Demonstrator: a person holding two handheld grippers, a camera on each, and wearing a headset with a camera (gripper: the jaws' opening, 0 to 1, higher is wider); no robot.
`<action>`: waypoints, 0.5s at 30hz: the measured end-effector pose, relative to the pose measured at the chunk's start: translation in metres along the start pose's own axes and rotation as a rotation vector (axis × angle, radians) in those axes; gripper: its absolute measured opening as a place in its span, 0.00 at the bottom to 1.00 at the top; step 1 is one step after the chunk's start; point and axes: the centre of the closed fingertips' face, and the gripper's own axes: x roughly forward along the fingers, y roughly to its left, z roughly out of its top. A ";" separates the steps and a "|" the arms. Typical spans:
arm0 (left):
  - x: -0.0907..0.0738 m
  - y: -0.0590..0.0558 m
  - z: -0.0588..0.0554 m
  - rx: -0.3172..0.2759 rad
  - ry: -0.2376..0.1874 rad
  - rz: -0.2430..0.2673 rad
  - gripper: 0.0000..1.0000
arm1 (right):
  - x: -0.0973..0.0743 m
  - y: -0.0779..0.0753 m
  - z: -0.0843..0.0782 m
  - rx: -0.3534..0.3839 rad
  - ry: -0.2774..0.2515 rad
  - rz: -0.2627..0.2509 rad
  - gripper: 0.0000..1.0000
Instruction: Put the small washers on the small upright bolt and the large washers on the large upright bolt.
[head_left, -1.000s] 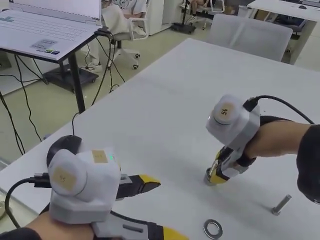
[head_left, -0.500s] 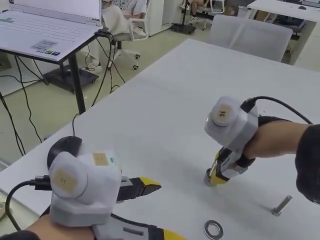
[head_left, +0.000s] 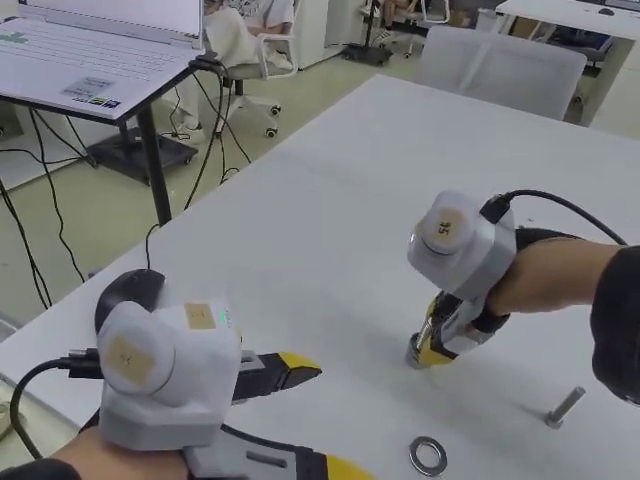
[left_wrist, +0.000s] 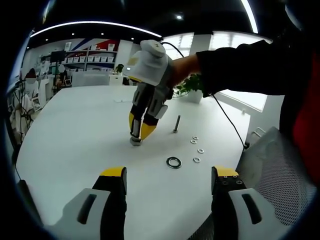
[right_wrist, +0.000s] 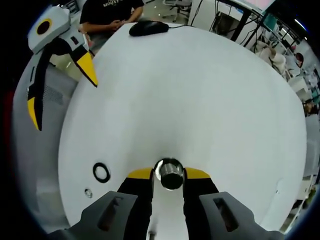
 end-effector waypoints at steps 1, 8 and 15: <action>0.000 0.000 0.000 0.000 0.001 0.000 0.68 | -0.001 0.000 0.000 0.001 -0.001 -0.001 0.23; 0.002 -0.001 0.000 0.004 0.002 -0.005 0.68 | -0.001 0.001 0.000 -0.008 0.009 -0.004 0.22; 0.004 -0.002 0.000 0.006 0.004 -0.010 0.68 | -0.005 0.000 -0.001 0.009 0.002 -0.006 0.23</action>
